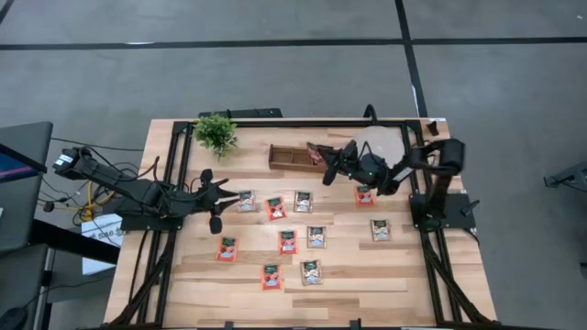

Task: Pick & Place Tea
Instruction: Put the red tea bag into the right section of the wooden organizer

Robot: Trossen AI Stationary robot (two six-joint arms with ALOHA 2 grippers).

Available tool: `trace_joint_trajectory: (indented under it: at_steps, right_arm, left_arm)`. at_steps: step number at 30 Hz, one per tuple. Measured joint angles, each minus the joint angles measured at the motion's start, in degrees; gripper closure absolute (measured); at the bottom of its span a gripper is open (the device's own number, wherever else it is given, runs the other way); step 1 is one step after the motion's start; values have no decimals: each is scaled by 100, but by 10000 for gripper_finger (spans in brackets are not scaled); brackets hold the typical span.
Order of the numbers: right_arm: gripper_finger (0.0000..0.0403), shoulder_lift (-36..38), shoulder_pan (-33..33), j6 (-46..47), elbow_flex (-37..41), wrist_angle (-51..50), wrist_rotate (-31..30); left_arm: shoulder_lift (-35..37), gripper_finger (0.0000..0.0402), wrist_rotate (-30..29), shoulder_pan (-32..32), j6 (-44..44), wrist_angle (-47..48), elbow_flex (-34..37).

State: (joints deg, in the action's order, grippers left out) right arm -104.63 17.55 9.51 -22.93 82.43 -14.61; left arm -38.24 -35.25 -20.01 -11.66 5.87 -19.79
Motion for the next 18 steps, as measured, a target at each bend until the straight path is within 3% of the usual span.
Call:
trace_joint_trajectory:
  at_steps: [4,10,18]
  right_arm:
    - [403,-552,262,35,227,759,372]
    - [403,-724,585,164,384,734,794]
    - [403,-711,847,101,667,755,859]
  left_arm:
    - [0,335,162,1,-85,0,-2]
    - [-2,335,243,2,-86,-2,-2]
    - [0,335,250,2,-161,-4,-2]
